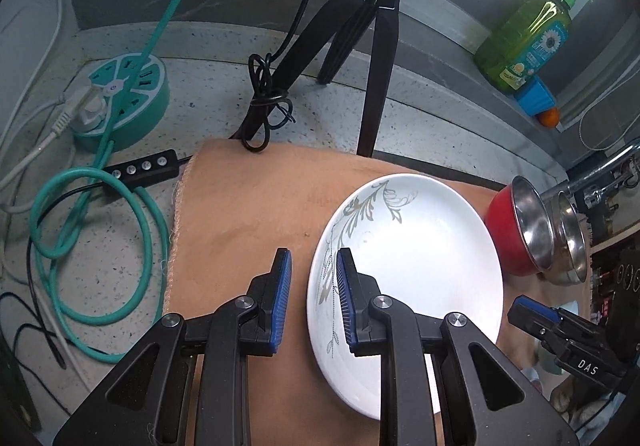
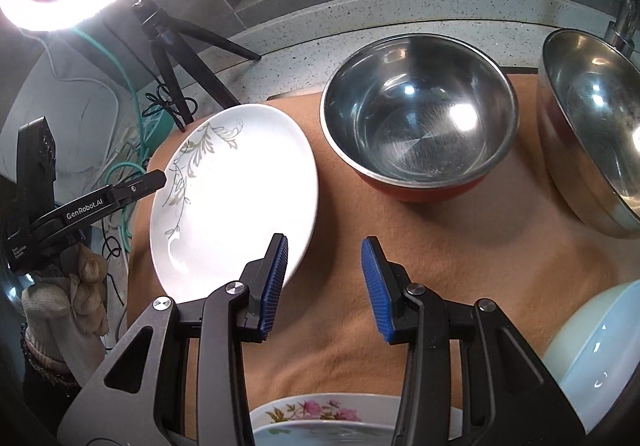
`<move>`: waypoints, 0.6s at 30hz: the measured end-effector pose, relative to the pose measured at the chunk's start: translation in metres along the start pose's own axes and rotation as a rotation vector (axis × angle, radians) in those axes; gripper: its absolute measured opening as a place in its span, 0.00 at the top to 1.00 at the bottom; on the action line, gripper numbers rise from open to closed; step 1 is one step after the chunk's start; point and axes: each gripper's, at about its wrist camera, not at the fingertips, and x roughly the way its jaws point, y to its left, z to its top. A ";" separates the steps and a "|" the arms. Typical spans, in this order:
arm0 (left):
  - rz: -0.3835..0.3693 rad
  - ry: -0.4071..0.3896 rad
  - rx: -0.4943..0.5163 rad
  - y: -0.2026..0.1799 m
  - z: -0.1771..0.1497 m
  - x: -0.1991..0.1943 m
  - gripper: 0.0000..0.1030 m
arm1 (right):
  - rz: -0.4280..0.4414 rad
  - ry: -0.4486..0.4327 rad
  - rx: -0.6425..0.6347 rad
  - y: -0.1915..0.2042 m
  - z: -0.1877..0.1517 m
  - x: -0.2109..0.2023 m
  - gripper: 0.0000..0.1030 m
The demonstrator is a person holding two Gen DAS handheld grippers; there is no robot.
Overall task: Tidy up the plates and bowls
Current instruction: 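Move the left gripper to the white leaf-pattern plate and close on its rim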
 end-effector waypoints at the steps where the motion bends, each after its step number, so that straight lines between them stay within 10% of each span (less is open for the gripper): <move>1: 0.000 0.002 0.003 0.000 0.000 0.001 0.81 | 0.002 0.003 -0.001 0.001 0.001 0.001 0.65; 18: -0.005 0.034 0.027 0.001 0.002 0.012 0.93 | 0.029 0.057 -0.001 0.007 0.004 0.023 0.91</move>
